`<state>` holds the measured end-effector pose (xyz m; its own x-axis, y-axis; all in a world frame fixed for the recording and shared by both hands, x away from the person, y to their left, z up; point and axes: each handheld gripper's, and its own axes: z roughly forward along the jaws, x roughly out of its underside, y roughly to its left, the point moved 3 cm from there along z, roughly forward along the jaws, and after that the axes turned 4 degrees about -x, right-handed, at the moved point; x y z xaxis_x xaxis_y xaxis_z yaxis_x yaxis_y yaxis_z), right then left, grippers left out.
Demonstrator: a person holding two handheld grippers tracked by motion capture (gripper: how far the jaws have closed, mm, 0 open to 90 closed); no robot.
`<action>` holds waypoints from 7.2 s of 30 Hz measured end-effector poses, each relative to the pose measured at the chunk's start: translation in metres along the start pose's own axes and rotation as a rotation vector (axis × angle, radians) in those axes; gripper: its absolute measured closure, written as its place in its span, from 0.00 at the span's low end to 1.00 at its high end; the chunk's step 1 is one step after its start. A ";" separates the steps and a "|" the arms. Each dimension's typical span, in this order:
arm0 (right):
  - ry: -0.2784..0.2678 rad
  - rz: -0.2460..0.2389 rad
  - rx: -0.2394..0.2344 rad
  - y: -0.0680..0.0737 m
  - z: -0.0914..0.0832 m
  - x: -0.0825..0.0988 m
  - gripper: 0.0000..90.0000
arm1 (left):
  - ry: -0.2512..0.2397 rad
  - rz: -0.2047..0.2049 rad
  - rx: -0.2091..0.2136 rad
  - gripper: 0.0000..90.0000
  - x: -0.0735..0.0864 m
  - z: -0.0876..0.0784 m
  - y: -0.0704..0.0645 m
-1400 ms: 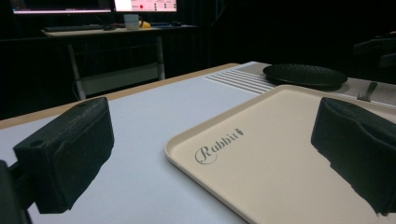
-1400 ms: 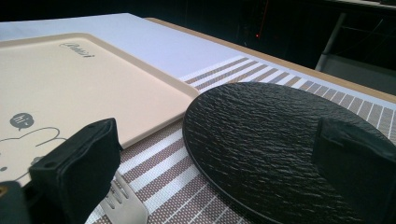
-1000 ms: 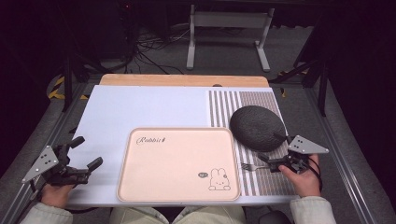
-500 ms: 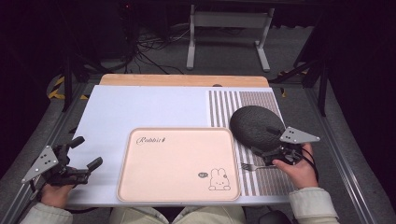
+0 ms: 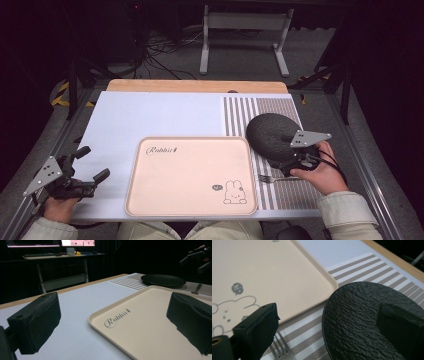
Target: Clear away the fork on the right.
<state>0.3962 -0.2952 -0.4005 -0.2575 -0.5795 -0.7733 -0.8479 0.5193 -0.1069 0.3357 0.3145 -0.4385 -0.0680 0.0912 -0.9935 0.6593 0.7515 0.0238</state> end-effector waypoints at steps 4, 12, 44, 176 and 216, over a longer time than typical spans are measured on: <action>0.056 -0.026 -0.021 0.000 0.000 -0.004 0.08 | 0.000 0.000 0.000 0.00 0.000 0.000 0.000; 0.155 -0.064 -0.041 0.000 0.000 -0.007 0.08 | -0.002 0.000 0.000 0.00 0.000 0.000 0.000; 0.509 -0.143 -0.168 0.005 0.013 0.001 0.11 | 0.001 0.000 0.001 0.00 0.000 0.000 0.000; 0.239 0.098 -0.210 0.041 -0.024 -0.052 0.97 | -0.009 0.000 0.007 0.00 -0.001 -0.001 -0.001; 0.242 0.574 -0.042 0.051 0.018 -0.099 0.97 | -0.014 -0.002 0.009 0.00 -0.001 -0.002 -0.001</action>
<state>0.3863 -0.2005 -0.3408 -0.7710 -0.3434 -0.5363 -0.5594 0.7678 0.3125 0.3341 0.3151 -0.4368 -0.0587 0.0803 -0.9950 0.6656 0.7460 0.0209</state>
